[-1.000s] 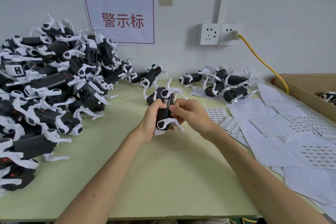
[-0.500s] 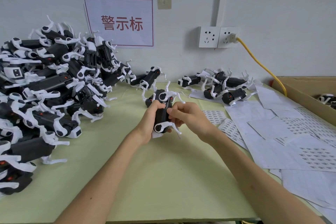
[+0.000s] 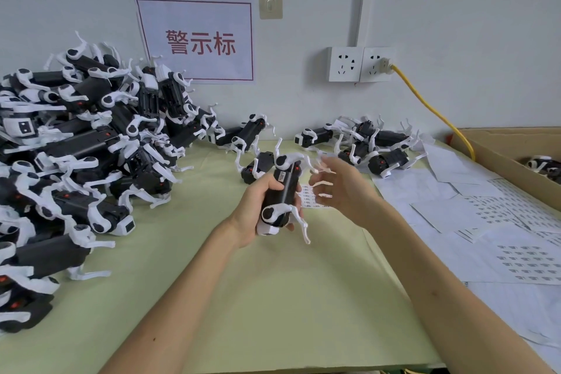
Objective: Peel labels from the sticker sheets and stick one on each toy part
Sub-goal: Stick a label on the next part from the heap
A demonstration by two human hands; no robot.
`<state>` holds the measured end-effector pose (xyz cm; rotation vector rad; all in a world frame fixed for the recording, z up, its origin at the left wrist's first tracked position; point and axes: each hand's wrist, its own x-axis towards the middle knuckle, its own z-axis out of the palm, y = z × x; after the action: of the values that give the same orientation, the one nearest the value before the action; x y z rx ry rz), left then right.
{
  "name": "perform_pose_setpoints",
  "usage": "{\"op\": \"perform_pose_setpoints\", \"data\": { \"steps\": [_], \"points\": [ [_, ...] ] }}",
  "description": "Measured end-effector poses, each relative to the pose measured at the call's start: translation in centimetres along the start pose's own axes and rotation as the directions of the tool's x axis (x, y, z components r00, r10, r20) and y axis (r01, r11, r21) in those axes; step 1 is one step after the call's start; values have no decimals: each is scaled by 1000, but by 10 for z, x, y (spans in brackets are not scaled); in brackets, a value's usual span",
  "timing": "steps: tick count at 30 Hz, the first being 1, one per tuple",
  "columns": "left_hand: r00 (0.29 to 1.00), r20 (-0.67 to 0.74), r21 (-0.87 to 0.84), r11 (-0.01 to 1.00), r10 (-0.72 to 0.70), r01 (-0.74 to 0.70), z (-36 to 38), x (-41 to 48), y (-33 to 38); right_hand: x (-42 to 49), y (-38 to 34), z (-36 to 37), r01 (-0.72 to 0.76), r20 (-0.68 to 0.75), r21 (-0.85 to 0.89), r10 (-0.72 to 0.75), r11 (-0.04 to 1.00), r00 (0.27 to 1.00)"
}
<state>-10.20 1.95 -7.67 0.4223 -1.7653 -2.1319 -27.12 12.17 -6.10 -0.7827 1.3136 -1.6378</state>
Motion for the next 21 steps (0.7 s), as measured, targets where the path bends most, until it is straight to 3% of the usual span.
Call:
{"op": "perform_pose_setpoints", "data": {
  "steps": [5, 9, 12, 15, 17, 19, 21],
  "points": [
    [988, 49, 212, 968, -149, 136, 3, -4, 3, -8, -6, -15, 68, 265, -282, 9, 957, 964],
    [989, 4, 279, 950, -147, 139, -1, -4, 7, -11, -4, -19, 52, 294, -312, 44, 949, 955],
    [974, -179, 117, 980, -137, 159, -9, -1, 10, -13, -9, -29, -17, 329, -261, 106, 965, 938],
    [951, -298, -116, 992, -80, 47, -14, 2, 13, -12, -12, -37, -98, 326, -276, 189, 956, 926],
    [914, -404, -170, 985, -46, -26, -13, 5, 12, -10, -14, -41, -160, 264, -191, 207, 969, 942],
    [836, -549, 23, 1000, 26, -16, -13, 8, 7, -9, -16, -50, -149, 135, 27, 144, 988, 980],
    [754, -632, 277, 961, 182, 0, -16, 9, -1, -8, -17, -71, 4, -44, 374, 13, 928, 999]
  ]
}}
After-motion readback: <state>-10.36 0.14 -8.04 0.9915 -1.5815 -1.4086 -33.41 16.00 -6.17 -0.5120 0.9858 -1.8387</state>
